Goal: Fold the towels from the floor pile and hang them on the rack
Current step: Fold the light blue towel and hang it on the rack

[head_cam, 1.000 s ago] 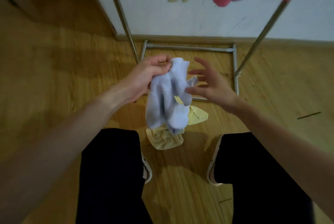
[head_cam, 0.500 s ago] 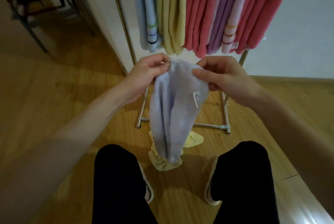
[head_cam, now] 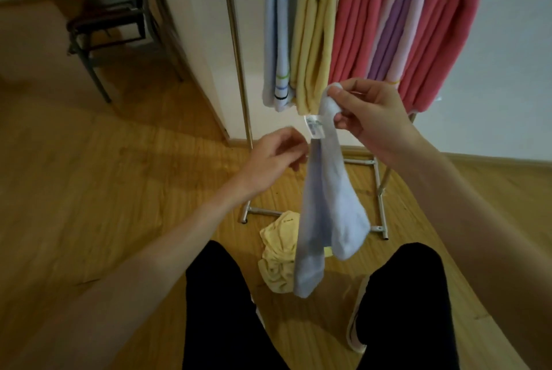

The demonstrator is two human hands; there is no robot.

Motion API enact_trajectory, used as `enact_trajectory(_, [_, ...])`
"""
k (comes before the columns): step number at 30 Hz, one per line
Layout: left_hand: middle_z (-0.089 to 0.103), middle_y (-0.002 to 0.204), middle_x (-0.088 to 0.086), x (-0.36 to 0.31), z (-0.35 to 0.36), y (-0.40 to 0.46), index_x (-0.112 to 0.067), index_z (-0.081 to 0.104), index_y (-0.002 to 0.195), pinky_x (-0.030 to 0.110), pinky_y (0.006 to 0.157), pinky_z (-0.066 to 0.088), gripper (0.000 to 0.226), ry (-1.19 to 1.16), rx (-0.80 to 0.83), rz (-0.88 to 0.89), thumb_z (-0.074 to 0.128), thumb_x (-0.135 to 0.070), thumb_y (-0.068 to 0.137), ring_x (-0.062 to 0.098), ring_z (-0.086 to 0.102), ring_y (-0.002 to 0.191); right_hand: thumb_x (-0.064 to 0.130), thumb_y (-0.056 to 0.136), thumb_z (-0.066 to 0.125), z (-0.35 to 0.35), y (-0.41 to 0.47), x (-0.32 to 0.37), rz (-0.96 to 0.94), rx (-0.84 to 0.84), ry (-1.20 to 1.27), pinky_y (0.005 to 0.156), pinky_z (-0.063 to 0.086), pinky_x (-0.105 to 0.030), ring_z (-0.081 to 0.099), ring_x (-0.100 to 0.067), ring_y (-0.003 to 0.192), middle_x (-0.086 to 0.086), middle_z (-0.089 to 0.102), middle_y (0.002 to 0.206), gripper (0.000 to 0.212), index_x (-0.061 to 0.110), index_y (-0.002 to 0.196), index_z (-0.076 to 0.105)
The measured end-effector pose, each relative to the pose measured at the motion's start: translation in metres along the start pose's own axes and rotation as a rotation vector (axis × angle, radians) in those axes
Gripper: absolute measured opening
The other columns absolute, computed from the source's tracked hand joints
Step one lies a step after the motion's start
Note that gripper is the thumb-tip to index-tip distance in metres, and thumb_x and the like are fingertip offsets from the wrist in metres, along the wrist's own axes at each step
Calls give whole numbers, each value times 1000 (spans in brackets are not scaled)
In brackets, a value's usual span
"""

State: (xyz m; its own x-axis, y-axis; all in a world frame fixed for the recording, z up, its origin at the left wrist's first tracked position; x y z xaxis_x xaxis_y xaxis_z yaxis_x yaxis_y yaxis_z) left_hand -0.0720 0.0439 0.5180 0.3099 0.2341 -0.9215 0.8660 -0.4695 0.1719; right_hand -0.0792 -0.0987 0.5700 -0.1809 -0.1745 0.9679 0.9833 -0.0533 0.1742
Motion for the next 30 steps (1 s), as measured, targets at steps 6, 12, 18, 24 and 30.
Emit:
enact_trajectory(6, [65,98,0,1,16,-32,-9,58,107,34,79,54,25,332,86,82,65,-21,85,12,62,87,0,91,56,13,-6,11,-31,-34,67,59,52,-17,64,-12,56,-5,65,61,8,-3,86,62])
enact_trajectory(12, [63,88,-5,-11,-10,-35,-16,54,101,28,68,54,48,419,-302,109,71,-52,75,6,59,77,0,91,57,20,-7,25,-41,-65,136,63,54,-17,68,-15,64,-9,68,68,7,-6,92,61])
enact_trajectory(18, [56,70,-6,-26,-26,-28,-14,56,90,17,51,44,18,462,-412,211,61,-32,91,7,55,59,-2,90,57,25,-7,28,-18,-73,175,61,54,-16,70,-17,68,-15,69,74,6,-6,94,59])
enact_trajectory(24, [56,68,-3,-11,-47,-26,-14,58,83,18,51,44,9,545,-438,171,60,-20,89,11,53,59,-3,89,58,19,-6,24,7,-102,218,61,54,-16,70,-16,69,-14,69,75,3,-5,90,61])
enact_trajectory(30, [58,73,-1,11,-56,-18,-9,61,84,18,62,44,13,84,-353,-27,54,-13,95,10,55,68,-7,88,57,-3,-6,3,29,-273,302,65,56,-21,69,-19,67,-19,63,84,6,-1,87,57])
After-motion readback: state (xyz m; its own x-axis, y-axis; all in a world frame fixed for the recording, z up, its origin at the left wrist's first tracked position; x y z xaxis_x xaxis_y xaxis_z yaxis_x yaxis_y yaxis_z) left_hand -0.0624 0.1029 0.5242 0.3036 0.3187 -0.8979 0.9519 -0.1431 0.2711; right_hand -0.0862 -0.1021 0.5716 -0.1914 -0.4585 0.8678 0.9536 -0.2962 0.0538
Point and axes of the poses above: each hand's wrist, its own y-axis towards the middle knuckle, its own z-axis out of the palm, x = y × z, the point moved 8 cm from there along y, towards the middle knuckle
